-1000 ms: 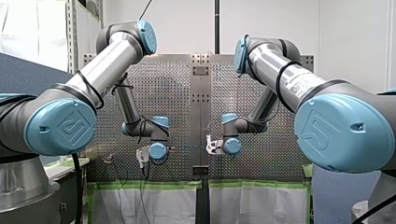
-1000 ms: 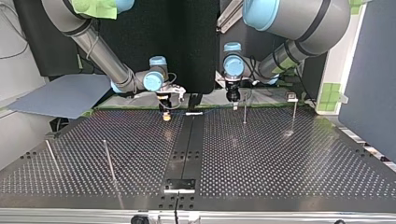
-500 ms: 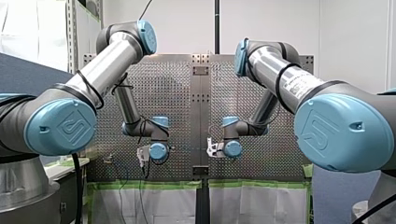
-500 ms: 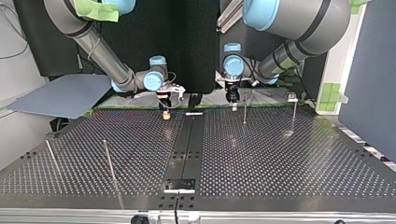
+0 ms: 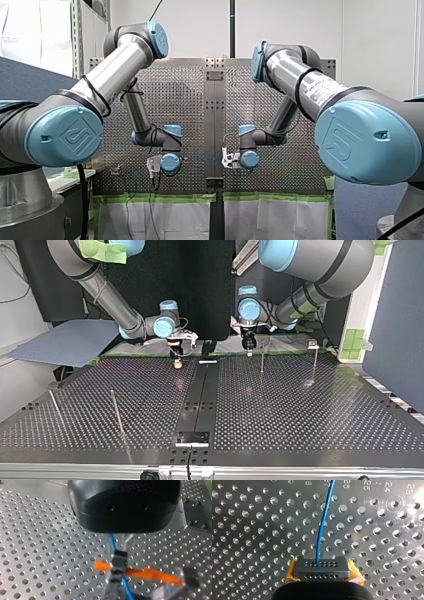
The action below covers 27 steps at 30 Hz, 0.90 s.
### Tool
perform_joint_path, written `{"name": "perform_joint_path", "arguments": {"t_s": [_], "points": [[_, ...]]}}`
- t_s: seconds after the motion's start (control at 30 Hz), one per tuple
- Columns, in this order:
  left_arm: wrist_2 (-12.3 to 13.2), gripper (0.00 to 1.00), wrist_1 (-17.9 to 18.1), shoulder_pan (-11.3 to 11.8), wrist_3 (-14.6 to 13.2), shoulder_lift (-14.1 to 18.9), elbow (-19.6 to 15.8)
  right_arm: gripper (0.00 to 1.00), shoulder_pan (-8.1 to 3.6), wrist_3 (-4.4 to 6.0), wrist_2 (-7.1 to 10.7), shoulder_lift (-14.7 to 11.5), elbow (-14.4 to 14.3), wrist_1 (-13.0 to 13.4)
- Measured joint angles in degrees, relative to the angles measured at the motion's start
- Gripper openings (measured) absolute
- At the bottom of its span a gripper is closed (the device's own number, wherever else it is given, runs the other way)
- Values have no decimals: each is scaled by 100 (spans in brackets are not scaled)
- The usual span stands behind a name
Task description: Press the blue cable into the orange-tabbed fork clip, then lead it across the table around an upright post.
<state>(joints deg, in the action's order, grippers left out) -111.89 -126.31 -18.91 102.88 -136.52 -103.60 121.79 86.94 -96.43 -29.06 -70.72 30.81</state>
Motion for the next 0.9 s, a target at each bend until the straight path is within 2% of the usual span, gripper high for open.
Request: {"name": "perform_joint_path", "arguments": {"t_s": [0.13,0.3,0.47,0.67,0.9], "points": [[62,0,22,-7,-28,0,0,0,0,0,1,0,0,-3],[-64,0,26,-14,-31,0,0,0,-1,0,4,0,0,-4],[-74,0,36,-25,-35,13,0,0,-3,-3,2,-3,10,-25],[51,0,36,-100,-21,200,0,0,-27,-7,-14,-123,49,-245],[153,0,-9,-251,95,550,0,0,-35,-3,-15,-441,48,-568]]}}
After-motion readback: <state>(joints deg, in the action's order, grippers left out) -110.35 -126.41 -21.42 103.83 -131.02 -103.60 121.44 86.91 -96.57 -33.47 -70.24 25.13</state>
